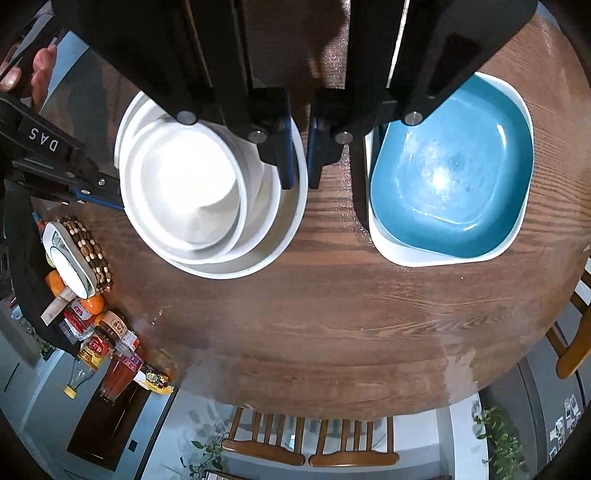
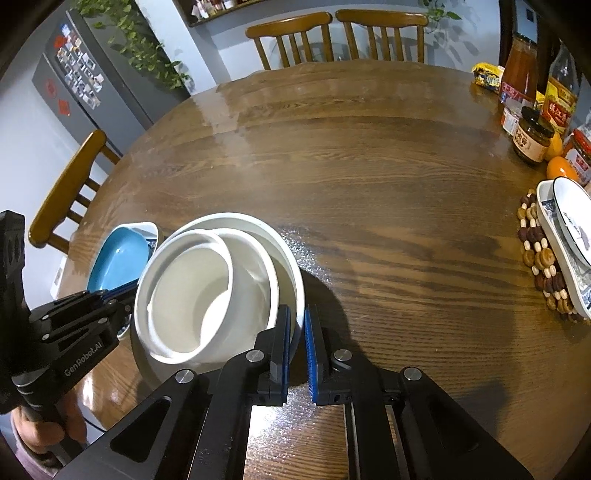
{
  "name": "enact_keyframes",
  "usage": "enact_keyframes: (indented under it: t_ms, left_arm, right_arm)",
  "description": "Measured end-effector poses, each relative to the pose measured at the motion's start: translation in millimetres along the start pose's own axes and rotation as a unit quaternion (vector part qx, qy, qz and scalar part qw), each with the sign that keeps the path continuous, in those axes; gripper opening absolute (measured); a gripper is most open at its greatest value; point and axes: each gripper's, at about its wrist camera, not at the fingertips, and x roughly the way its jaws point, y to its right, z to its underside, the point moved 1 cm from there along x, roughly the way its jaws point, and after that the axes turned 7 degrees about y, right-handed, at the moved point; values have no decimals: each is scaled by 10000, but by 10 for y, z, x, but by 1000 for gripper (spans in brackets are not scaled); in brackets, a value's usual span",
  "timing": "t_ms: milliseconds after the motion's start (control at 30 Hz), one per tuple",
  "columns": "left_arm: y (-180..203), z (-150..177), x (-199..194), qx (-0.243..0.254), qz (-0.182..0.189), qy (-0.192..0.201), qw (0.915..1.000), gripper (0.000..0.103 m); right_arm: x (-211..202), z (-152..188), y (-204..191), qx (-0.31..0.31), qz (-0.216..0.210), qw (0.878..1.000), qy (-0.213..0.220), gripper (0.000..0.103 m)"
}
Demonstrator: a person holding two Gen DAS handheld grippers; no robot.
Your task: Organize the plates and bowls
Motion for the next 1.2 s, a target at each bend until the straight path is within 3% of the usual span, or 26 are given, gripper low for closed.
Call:
enact_keyframes:
  t_ms: [333,1200]
  left_arm:
    - [12,82,-54,77,-62,258,9996,2]
    - [2,45,-130,-48,-183,225,9996,2]
  right_arm:
    - [-51,63,-54,98,84,9995,280,11]
    - [-153,75,-159,108,252,9985,464,11]
